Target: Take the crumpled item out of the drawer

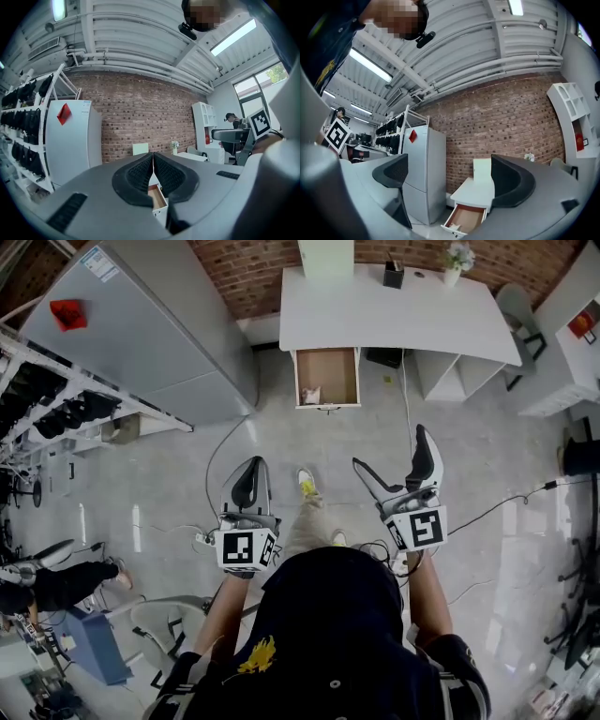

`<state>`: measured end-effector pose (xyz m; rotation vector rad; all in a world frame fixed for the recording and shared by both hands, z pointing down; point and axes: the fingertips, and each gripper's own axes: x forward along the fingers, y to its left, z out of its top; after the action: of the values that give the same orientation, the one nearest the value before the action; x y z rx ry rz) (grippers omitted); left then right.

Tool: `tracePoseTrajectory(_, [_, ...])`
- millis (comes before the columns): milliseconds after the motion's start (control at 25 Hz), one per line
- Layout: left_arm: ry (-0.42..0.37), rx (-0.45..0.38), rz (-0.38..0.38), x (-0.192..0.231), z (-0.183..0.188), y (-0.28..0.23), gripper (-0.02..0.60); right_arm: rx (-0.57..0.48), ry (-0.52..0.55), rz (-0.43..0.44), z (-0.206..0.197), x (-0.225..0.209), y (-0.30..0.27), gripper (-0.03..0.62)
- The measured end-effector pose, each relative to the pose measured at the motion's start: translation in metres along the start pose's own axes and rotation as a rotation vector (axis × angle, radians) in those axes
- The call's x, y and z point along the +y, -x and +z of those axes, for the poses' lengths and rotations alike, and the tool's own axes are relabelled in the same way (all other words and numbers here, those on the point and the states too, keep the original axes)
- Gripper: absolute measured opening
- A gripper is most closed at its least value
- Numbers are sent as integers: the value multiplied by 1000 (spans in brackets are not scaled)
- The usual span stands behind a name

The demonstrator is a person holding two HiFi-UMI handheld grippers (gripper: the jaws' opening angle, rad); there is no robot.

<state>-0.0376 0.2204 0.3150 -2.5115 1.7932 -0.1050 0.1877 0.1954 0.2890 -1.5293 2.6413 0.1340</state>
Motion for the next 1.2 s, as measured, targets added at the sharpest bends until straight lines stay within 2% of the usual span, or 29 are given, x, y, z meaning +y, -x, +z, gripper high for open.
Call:
tracePoseTrajectory(200, [3,-2,8,39,-7,-53,20,57,17,10,-18,-16,-64,540])
tracePoseTrajectory(440, [67,1,49,115,-30,-125,20,126,52,9,-39,-31,-160,540])
tracePoseTrajectory(760, [104,26,-30,186,-58,-233,20,281,25,-47,-92,-60,-261,540])
tracePoseTrajectory(920, [102,67,-68,200,-79,-274,20,373,70,0,-127,-57,-302,540])
tracePoseTrajectory(1040, [111,103,-82,198,-95,-293,20,470,56,37,-164,-64,-317,540])
tracePoseTrajectory(1200, [147,120,-38,200,-98,-323,20,609,42,128,-232,-71,-337,538])
